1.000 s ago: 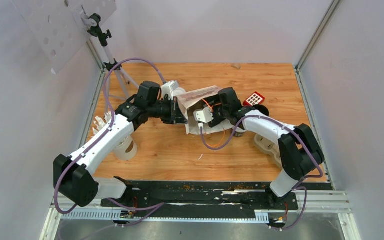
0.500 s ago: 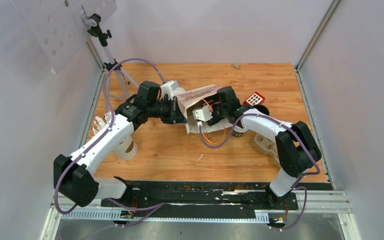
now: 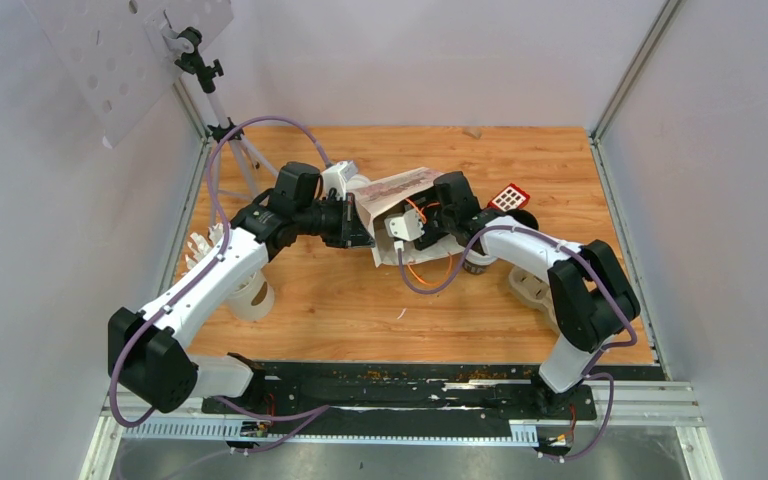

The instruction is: Pack the takeout coffee

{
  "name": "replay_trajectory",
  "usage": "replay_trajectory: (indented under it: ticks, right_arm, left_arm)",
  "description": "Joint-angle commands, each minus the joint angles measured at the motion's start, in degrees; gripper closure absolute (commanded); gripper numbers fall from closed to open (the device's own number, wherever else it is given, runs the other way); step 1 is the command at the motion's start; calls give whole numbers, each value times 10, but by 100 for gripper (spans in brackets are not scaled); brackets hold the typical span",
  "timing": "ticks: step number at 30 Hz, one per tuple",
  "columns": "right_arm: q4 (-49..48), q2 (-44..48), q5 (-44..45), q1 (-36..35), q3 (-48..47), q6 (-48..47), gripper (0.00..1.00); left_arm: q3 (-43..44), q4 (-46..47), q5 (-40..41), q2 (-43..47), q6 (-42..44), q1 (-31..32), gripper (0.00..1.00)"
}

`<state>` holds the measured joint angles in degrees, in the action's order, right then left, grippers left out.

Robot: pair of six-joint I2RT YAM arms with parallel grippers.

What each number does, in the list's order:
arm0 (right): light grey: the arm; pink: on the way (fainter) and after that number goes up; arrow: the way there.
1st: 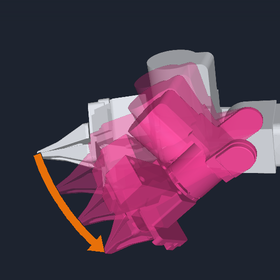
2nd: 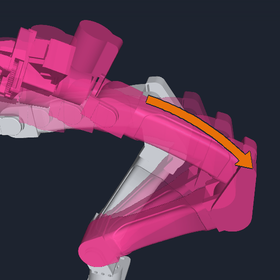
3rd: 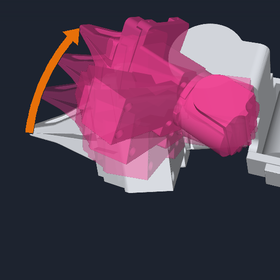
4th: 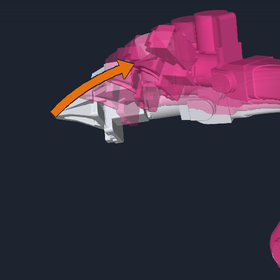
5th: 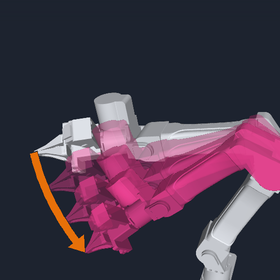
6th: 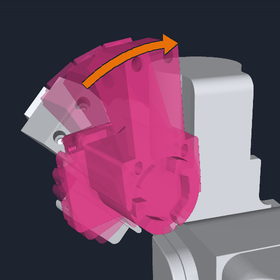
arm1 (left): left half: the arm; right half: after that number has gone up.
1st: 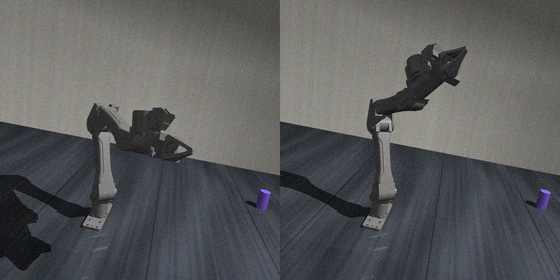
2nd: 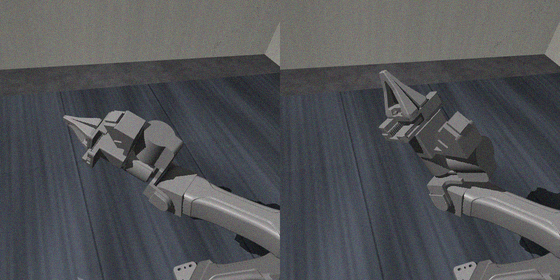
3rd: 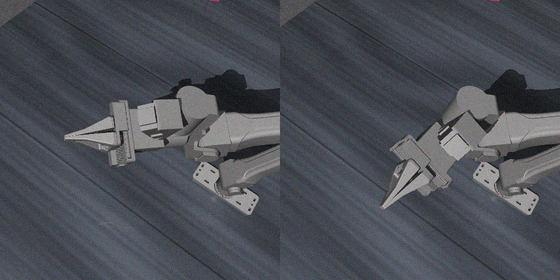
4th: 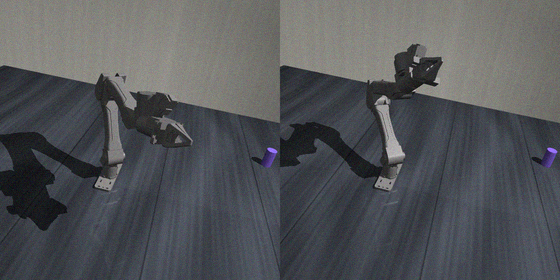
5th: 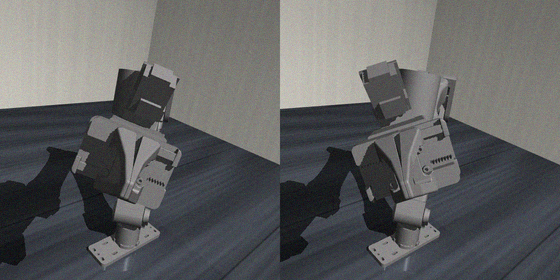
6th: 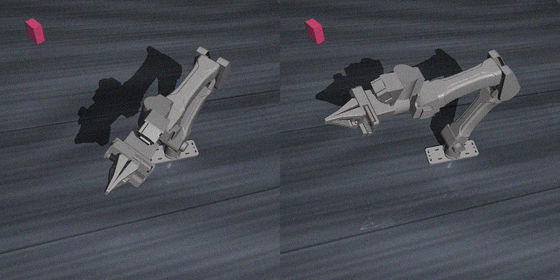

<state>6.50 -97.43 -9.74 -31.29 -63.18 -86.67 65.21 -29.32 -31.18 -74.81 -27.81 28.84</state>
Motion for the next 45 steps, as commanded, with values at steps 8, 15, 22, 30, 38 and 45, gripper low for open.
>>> replay_trajectory:
  ticks: [8,15,22,30,38,45]
  right_arm:
    - [36,3,8,10,-18,11,17]
    - [74,34,13,10,-22,7,14]
    - [113,74,7,9,-16,27,10]
    - [160,115,0,8,-16,44,6]
    - [216,152,-29,1,-28,74,3]
    - [288,165,-77,-11,-63,112,9]
  left_arm:
    - [22,18,-15,-4,-21,1,100]
    - [29,23,-12,-8,-30,1,100]
    - [39,14,-10,-13,-35,1,100]
    - [52,-2,-10,-15,-37,1,100]
    - [75,-38,-7,-24,-36,1,100]
    - [92,-54,-12,-35,-43,1,100]
